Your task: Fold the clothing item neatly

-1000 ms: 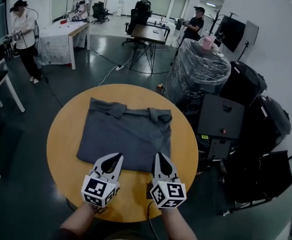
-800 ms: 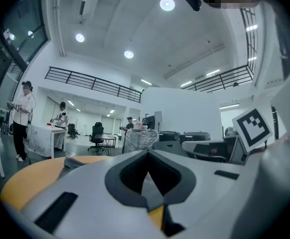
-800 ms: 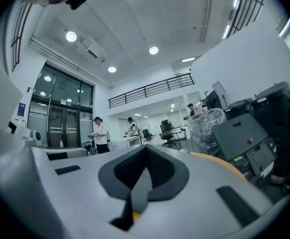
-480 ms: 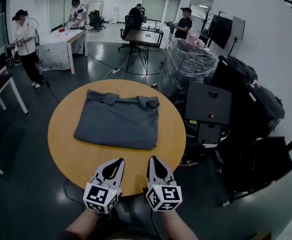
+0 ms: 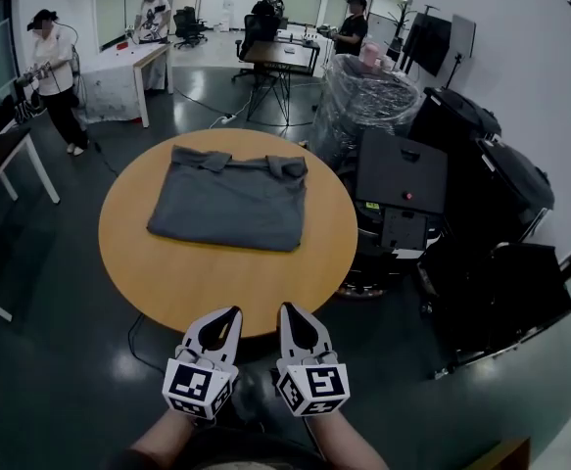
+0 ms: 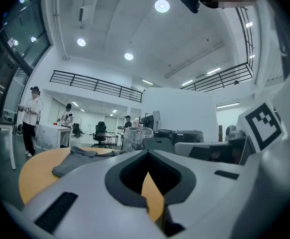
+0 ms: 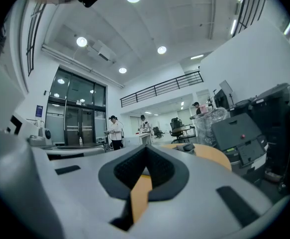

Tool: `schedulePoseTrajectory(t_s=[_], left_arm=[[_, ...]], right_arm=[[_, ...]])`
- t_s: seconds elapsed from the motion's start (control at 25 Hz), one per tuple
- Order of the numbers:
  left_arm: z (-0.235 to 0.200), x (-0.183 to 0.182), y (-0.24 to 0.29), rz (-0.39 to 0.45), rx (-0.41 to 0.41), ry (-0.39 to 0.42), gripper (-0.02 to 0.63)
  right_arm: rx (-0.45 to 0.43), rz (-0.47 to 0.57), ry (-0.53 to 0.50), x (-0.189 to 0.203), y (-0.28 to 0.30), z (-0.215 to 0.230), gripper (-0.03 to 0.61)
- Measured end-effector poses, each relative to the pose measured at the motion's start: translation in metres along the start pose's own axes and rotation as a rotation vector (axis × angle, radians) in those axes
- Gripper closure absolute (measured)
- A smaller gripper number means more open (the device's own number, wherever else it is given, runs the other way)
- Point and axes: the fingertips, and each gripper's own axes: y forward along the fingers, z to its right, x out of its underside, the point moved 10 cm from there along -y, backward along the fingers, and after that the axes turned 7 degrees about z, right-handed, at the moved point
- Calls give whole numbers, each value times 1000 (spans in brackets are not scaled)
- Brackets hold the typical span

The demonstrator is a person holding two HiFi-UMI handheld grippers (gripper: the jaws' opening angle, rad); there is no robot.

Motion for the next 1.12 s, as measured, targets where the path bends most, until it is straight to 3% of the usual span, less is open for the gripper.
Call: schedulePoseTrajectory(t_s=[0.32, 0.68, 1.12], left_arm=[[12, 15, -31, -76, -55, -27, 606], [20, 22, -32, -97, -39, -26, 606], [33, 25, -36, -120, -19, -17, 606]], right_arm=[[-23, -49, 6, 10, -30, -8, 589], [69, -74, 36, 22, -51, 11, 589], [78, -73, 49, 26, -62, 12, 591]])
